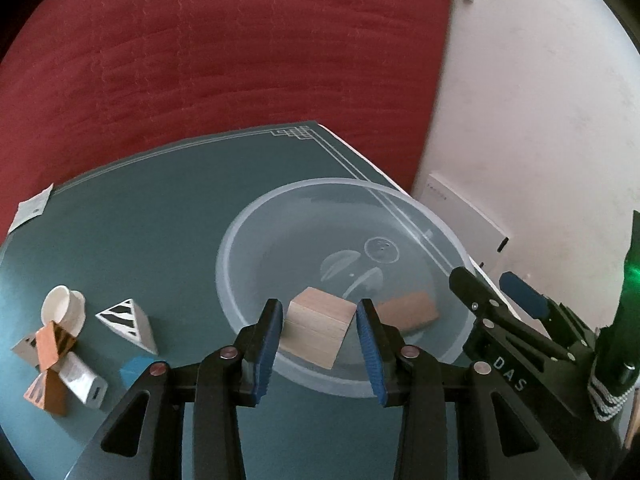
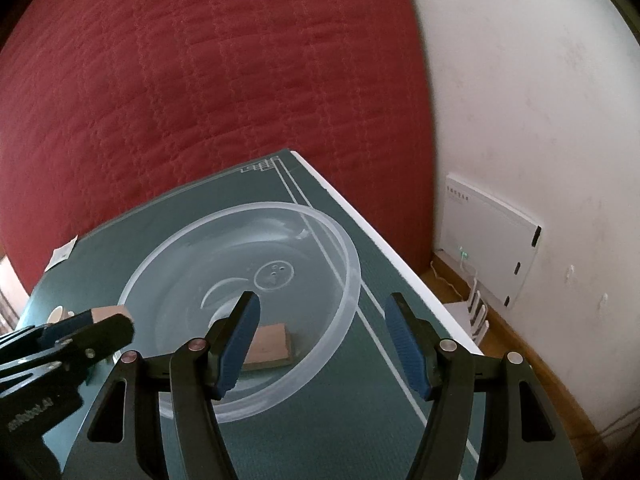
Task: Organize rigid objects
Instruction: 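Lower the wooden cube into the clear bowl and open the left gripper, then move the left gripper to the orange striped triangle and grasp it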
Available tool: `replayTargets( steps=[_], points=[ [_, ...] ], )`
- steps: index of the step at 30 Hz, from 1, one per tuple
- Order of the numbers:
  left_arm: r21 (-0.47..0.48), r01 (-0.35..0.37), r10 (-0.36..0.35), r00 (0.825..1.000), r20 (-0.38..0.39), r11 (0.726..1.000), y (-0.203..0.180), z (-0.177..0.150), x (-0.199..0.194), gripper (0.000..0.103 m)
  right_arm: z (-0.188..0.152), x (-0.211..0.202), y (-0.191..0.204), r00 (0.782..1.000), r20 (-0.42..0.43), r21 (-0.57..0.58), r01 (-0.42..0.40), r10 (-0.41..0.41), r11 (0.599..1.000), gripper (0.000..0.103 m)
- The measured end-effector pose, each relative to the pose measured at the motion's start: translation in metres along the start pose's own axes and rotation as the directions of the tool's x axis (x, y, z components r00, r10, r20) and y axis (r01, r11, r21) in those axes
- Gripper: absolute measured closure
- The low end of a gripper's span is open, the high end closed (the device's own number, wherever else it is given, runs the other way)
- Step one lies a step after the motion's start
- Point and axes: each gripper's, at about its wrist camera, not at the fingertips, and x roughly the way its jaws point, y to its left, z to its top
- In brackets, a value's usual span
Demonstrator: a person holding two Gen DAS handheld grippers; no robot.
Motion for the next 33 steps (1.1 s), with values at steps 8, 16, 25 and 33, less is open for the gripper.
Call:
replayTargets(
  steps=[8,16,25,33],
  points=[
    [-0.044,-0.048,0.049,0.998,0.030,0.998,0.014,-0.010,-0.003,0.011,0.000,-0.003,0.000,1.000,0.020,0.004,-0.002,0.002,1.000,0.036],
    [-0.040,-0.199,0.201,0.979,0.033,0.979,0.026,-0.027,-0.008,0.001,-0.001,-0.005,0.000,1.000,0.026,-0.004,-0.008,0.008,1.000,0.035],
    [-0.056,-0.243,0.245,0.969,0.031,0.968,0.034,-0.035,-0.013,0.001,-0.001,-0.007,0.002,0.999,0.038,-0.020,-0.012,0.012,1.000,0.032],
    [-0.095,-0.285,0.289,0.957,0.025,0.954,0.053,-0.045,-0.028,0.001,-0.001,-0.006,0.006,0.999,0.039,-0.027,-0.014,0.015,1.000,0.030]
  ],
)
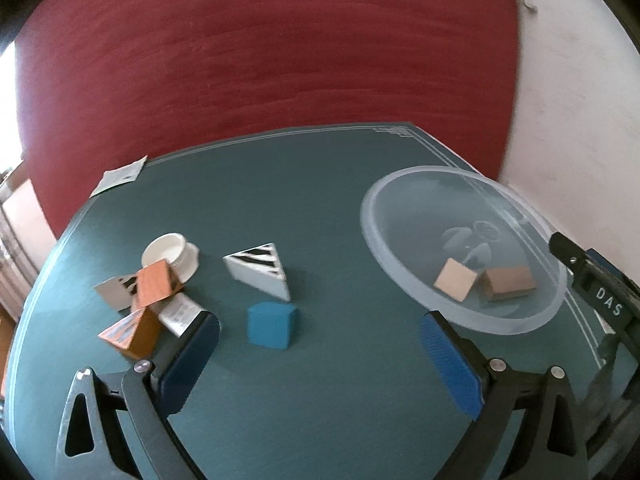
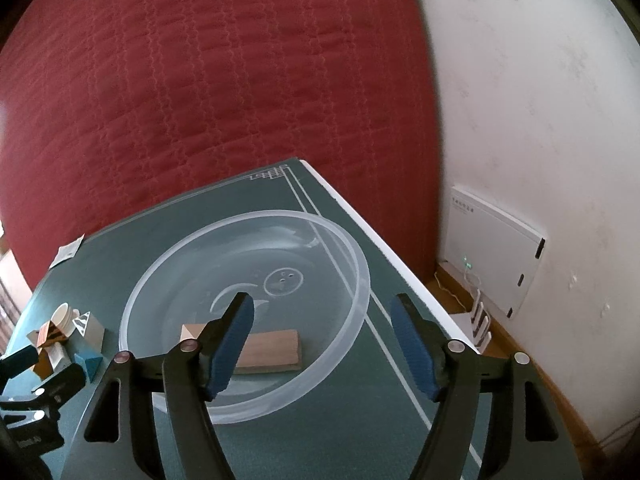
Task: Organize rigid objects
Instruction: 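Move the left gripper to the orange striped triangle and grasp it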
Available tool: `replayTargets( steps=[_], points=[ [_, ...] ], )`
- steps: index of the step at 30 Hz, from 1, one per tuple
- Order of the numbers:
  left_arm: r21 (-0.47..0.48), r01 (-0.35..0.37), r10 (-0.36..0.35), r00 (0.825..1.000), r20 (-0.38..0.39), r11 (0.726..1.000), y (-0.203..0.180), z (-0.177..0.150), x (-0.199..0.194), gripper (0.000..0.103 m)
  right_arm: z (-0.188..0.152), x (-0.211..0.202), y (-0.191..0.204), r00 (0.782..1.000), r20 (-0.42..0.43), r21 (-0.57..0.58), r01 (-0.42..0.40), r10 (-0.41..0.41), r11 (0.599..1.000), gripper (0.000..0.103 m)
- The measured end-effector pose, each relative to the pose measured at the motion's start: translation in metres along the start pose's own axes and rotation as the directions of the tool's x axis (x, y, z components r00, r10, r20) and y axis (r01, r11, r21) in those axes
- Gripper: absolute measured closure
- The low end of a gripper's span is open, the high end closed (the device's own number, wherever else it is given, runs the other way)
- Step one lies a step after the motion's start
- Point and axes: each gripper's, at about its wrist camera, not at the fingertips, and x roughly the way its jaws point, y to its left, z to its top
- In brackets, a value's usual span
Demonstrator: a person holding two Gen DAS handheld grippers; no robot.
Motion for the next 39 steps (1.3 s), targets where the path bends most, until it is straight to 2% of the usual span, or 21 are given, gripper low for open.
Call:
replayTargets(
  steps=[8,13,25,30,39],
  points=[
    [-0.043,-0.084,0.084,0.996,-0.016,0.995,0.036,-0.012,-0.003,0.001,0.001,0.000,0.002,1.000,0.000,-0.006,-0.007,0.007,1.000,0.029],
    [-0.086,-0.133,0.131,0.991,-0.029,0.987,0.063,-0.019,-0.007,0.001,0.001,0.001,0.002,1.000,-0.007,-0.009,-0.021,0.021,1.000,0.023],
    [-0.214,-0.258,0.247,0.966,-0.078,0.942,0.136,-0.032,-0.009,0.001,0.001,0.004,0.004,0.999,-0.021,-0.007,-0.027,0.027,1.000,0.022],
    [-0.216,-0.275,0.261,0.961,-0.089,0.937,0.146,-0.033,-0.002,0.001,0.002,0.005,0.005,0.999,-0.023,-0.007,-0.025,0.024,1.000,0.022],
    [-0.174,-0.280,0.264,0.958,-0.110,0.944,0.149,-0.028,0.020,0.001,0.003,0.006,0.006,0.999,-0.026,-0.011,-0.024,0.024,1.000,0.022]
  ],
)
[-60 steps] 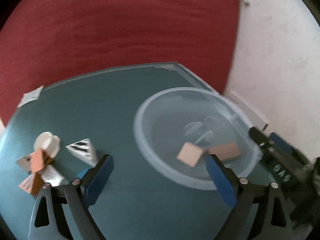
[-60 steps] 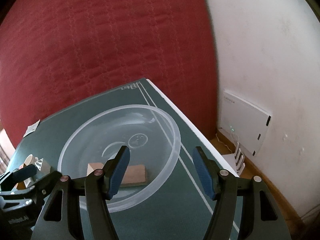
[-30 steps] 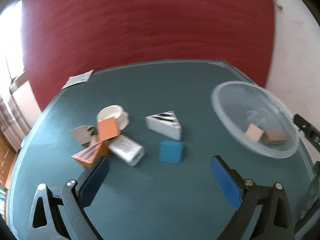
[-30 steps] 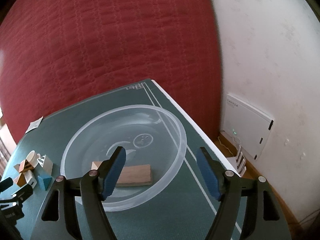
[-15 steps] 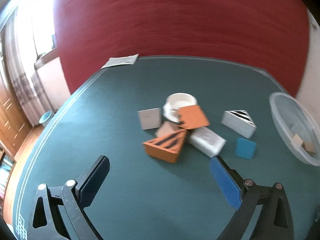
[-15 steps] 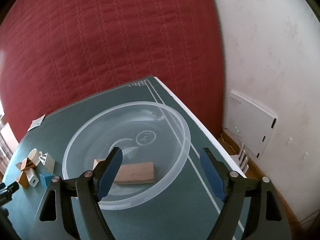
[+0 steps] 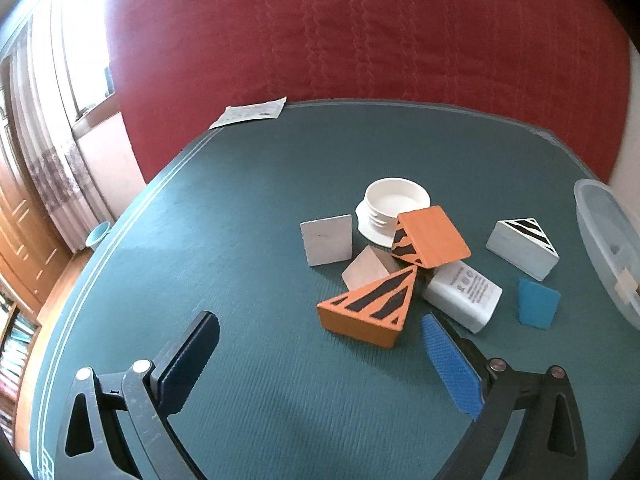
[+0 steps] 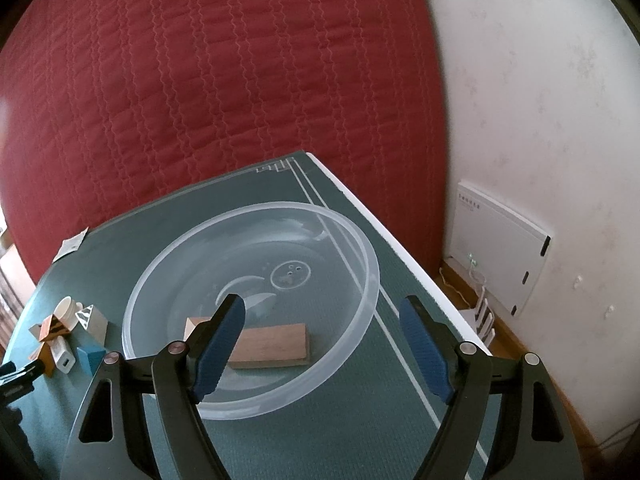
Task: Organize rigid objects
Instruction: 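Move the left gripper to the orange striped triangle and grasp it, then grasp the orange square block with the right gripper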
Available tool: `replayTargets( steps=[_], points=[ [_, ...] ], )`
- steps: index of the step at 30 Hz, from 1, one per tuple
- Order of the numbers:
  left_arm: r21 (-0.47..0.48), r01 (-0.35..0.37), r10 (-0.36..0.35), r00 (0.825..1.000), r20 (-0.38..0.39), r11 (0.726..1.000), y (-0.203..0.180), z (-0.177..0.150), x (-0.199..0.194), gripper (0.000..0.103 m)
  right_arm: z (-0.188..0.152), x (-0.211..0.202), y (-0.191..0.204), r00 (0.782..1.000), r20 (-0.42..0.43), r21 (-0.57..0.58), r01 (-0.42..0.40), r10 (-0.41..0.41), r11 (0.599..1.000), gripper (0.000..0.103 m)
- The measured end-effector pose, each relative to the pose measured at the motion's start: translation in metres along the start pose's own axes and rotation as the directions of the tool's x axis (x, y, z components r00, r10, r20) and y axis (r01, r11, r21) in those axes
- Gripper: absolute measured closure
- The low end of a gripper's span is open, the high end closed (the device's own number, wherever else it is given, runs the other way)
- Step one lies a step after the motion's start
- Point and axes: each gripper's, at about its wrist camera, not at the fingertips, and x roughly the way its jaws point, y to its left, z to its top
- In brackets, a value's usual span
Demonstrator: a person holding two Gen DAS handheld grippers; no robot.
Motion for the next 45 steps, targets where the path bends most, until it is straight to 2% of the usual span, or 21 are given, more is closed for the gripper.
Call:
replayTargets(
  steps=[11,17,19,25,30,33,38,41,45],
  points=[
    [-0.001,0.007,-0.007,0.998,-0.065,1.000,-0.001,0.005,0.016,0.003,0.001,0.001,-0.002,1.000,-0.006,0.002,0.006,-0.006,1.000,0.022],
    [0.005,0.076,-0.076,0.995,-0.072,0.997,-0.001,0.002,0.014,0.036,0.000,-0.002,0.000,1.000,0.012,-0.006,0.026,-0.026,1.000,0.022],
    [0.014,0.106,-0.104,0.992,-0.064,0.994,-0.002,0.000,0.011,0.052,-0.002,-0.006,0.002,0.999,0.030,-0.018,0.039,-0.039,0.999,0.022],
    [-0.001,0.173,-0.173,0.984,-0.049,0.985,0.004,-0.005,0.003,0.053,-0.004,-0.015,0.013,0.995,0.072,-0.072,0.068,-0.063,0.995,0.022],
    [-0.027,0.175,-0.176,0.983,-0.053,0.984,0.017,-0.009,-0.001,0.053,-0.011,-0.028,0.026,0.995,0.083,-0.123,0.066,-0.056,0.990,0.022],
    [-0.027,0.169,-0.171,0.984,-0.054,0.985,0.021,-0.014,-0.007,0.053,-0.019,-0.035,0.038,0.998,0.053,-0.150,0.022,-0.014,0.988,0.022],
    [-0.018,0.165,-0.166,0.985,-0.057,0.986,0.030,-0.017,-0.011,0.053,-0.029,-0.045,0.070,0.994,-0.022,-0.186,-0.109,0.107,0.976,0.022],
    [-0.018,0.164,-0.165,0.985,-0.056,0.986,0.036,-0.020,-0.013,0.053,-0.031,-0.050,0.091,0.981,-0.062,-0.195,-0.195,0.187,0.961,0.022],
    [-0.033,0.168,-0.170,0.984,-0.060,0.985,0.044,-0.022,-0.011,0.053,-0.036,-0.045,0.121,0.951,-0.139,-0.177,-0.298,0.276,0.938,0.022]
  ],
)
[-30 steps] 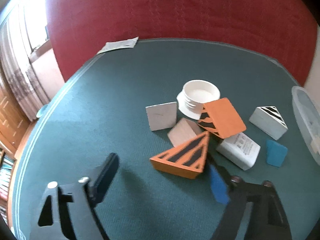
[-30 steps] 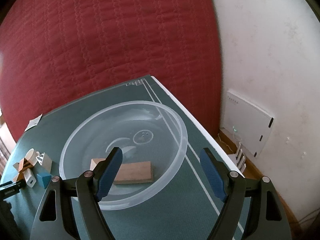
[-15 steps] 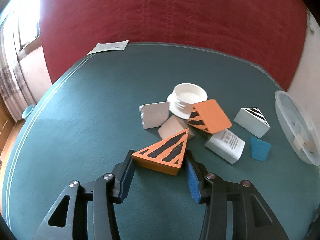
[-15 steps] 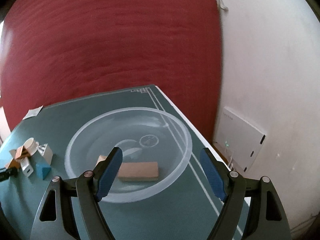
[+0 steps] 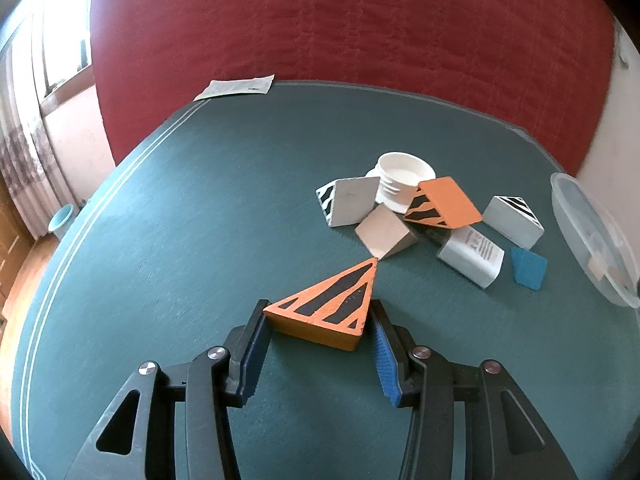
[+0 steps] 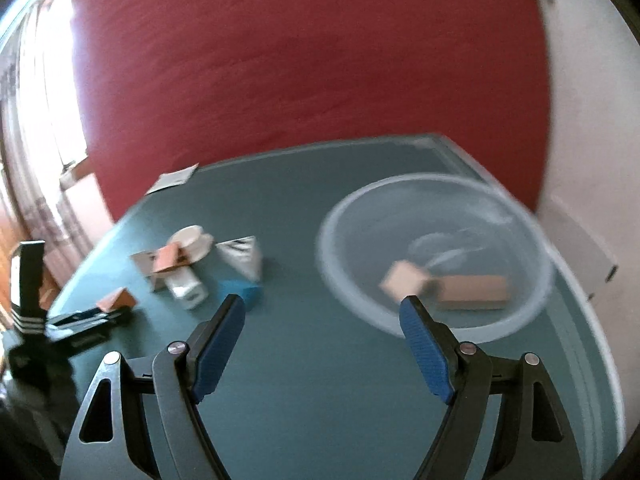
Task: Organize rigid objects
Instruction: 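Grasp the orange square block with the right gripper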
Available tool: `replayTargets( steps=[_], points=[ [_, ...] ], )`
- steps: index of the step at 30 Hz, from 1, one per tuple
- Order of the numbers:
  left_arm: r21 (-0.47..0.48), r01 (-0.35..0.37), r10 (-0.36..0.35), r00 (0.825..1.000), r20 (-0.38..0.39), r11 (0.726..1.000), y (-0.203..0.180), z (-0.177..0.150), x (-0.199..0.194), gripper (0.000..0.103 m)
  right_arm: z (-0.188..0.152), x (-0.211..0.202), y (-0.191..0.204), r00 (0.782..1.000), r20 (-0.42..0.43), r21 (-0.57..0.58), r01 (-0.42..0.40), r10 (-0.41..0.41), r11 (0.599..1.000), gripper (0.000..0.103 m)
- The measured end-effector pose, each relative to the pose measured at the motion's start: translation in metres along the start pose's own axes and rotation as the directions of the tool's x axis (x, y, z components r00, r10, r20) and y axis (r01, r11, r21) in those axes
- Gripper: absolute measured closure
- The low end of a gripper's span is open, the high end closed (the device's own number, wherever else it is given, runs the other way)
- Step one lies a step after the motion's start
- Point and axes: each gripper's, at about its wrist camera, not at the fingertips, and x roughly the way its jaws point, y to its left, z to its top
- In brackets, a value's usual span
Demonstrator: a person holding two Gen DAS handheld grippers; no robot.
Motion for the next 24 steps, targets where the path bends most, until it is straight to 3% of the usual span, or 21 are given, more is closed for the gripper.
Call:
replayTargets(
  steps=[9,14,24],
  points=[
    [-0.016,-0.022,0.022,1.000,0.019,1.000,0.002,-0.005,-0.003,0.053,0.011,0.037,0.067,0.985,-0.108,-0.061,-0.138,0.131,0.989,0.022],
    [-0.055,-0.024,0.024,1.000,0.011,0.998,0.008,-0.006,-0.002,0.053,0.017,0.070,0.099,0.964,-0.184,-0.087,-0.210,0.192,0.974,0.023],
    [-0.065,-0.016,0.017,1.000,0.015,0.998,0.012,-0.006,-0.003,0.053,0.029,0.125,0.139,0.936,-0.263,-0.104,-0.271,0.236,0.957,0.048]
  ],
)
